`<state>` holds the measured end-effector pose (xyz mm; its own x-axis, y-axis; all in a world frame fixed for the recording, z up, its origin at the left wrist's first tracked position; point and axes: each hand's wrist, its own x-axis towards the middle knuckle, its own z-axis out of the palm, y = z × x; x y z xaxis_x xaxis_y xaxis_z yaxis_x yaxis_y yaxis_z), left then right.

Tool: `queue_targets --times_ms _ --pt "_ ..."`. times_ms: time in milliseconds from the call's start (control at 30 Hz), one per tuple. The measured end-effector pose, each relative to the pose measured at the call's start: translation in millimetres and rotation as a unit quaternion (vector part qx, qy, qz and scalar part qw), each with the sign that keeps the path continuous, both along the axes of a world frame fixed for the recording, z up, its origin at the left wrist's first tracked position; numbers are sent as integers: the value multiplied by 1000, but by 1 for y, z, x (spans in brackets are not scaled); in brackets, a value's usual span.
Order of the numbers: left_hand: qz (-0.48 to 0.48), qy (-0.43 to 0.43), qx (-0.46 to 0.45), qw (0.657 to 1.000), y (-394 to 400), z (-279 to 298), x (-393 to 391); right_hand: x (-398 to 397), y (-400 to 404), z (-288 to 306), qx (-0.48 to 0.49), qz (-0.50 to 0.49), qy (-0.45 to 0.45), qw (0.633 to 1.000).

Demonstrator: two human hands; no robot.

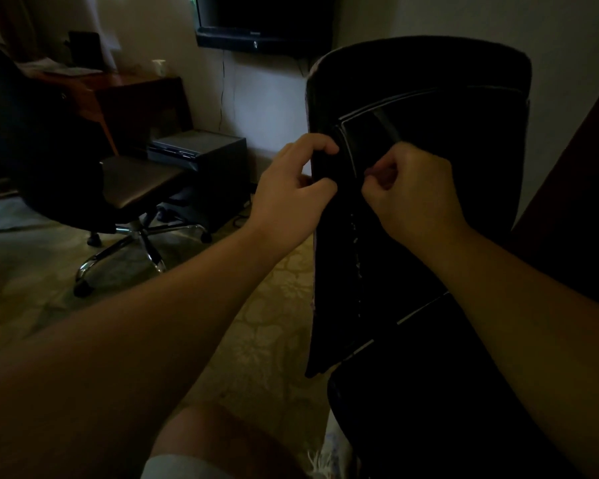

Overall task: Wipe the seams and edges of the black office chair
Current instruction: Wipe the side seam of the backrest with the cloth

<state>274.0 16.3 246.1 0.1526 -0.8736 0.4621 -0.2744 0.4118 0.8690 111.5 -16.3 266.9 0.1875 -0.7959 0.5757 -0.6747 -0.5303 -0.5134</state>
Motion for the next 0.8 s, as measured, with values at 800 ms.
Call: queue_targets --times_ms 800 --pt "24 26 23 999 -2 -1 -6 9 -3 9 -57 45 53 996"
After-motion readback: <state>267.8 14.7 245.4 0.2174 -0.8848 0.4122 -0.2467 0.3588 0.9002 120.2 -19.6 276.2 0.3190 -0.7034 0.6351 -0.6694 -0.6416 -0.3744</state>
